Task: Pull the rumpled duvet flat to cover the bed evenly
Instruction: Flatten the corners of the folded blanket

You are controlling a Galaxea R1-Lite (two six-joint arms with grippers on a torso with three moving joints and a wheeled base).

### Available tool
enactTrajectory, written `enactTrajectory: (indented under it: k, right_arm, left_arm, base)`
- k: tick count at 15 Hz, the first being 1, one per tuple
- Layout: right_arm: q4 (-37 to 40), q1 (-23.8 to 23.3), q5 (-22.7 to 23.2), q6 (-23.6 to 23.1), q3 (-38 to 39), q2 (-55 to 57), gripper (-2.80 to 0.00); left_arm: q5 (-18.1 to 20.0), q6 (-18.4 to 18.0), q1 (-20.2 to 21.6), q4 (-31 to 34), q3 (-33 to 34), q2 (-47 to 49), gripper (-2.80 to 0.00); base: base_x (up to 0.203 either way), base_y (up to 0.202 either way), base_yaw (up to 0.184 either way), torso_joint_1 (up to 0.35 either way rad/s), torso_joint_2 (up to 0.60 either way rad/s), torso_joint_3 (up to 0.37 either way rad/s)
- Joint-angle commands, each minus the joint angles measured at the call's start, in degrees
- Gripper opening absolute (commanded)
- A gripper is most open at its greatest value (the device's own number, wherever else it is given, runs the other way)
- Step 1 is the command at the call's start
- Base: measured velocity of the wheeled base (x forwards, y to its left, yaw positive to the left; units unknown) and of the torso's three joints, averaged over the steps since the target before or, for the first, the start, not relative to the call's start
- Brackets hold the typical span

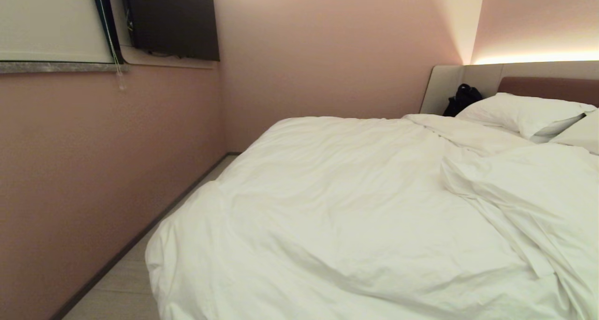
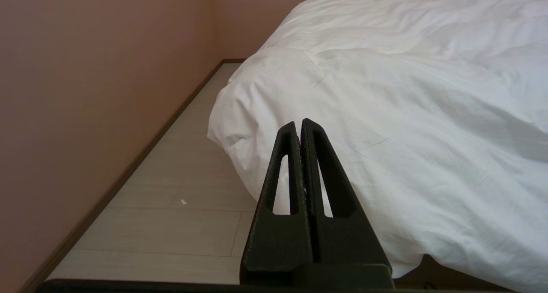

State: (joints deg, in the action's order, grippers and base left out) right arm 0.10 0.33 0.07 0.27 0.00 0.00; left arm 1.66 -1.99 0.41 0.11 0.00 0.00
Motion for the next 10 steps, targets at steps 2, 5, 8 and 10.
enactTrajectory:
  k: [2,5,8,10]
  right_arm:
    - [-0.01,0.02,0.01,-0.01,0.00,0.00,-2.80]
    - [-0.01,0.02,0.01,-0.01,0.00,0.00,-2.80]
    - [-0.01,0.02,0.01,-0.01,0.00,0.00,-2.80]
    - [-0.01,0.02,0.01,-0.01,0.00,0.00,-2.80]
  left_arm:
    - [0.01,0.60,0.02,-0.08,0.00,0.00,-2.80]
    - [-0.87,3.92,0.02,0.24,-0.09,0.00,-2.80]
    - [-1.29,5.67,0.02,0.48,-1.81,0.01,-2.80]
    - [-1.18,11.48,0.01,3.37,-9.25,1.55,-2.80]
  base:
    - [0.000,0.000,0.000,0.000,0.00,0.000]
    - [0.000,0.000,0.000,0.000,0.00,0.000]
    - [0.000,0.000,0.000,0.000,0.00,0.000]
    - [0.000,0.000,0.000,0.000,0.00,0.000]
